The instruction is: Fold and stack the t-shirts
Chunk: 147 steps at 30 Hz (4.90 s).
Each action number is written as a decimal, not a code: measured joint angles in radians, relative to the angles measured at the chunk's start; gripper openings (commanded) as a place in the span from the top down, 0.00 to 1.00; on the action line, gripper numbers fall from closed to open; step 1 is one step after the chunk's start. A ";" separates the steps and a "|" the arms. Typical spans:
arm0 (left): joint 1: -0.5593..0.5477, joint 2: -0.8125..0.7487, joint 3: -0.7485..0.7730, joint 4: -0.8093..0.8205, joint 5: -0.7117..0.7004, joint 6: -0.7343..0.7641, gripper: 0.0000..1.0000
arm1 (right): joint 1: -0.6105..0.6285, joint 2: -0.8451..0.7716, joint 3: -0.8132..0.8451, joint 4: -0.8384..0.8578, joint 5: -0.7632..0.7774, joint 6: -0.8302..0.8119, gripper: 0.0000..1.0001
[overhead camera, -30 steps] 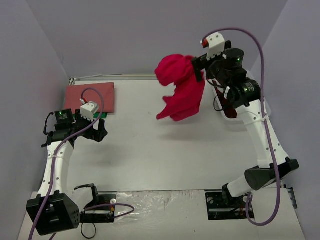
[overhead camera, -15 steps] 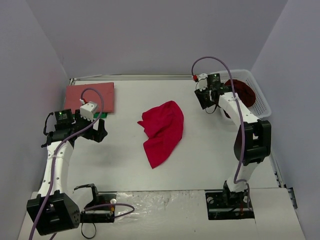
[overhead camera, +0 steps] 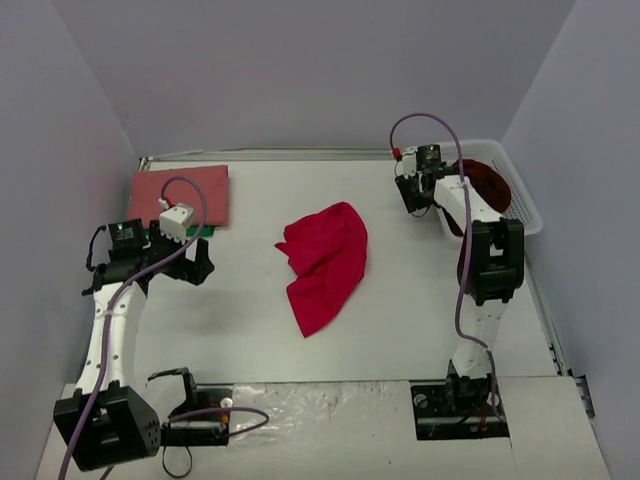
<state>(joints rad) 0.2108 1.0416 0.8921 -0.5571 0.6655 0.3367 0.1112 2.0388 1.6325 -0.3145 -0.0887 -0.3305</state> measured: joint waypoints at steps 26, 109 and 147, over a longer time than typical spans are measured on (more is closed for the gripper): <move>0.018 0.020 0.000 0.000 -0.004 -0.017 0.06 | 0.128 -0.133 -0.013 -0.068 -0.060 -0.098 0.36; 0.277 0.065 0.031 0.008 0.075 -0.114 0.06 | 0.688 0.243 0.518 -0.249 0.210 -0.095 1.00; -0.438 1.062 0.682 0.143 0.337 -0.558 0.06 | 0.182 -0.195 -0.056 -0.262 -0.100 -0.120 1.00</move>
<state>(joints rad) -0.2276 2.1040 1.5738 -0.4137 1.0027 -0.2211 0.2932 1.8442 1.5768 -0.5762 -0.1890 -0.4507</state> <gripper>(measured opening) 0.945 0.020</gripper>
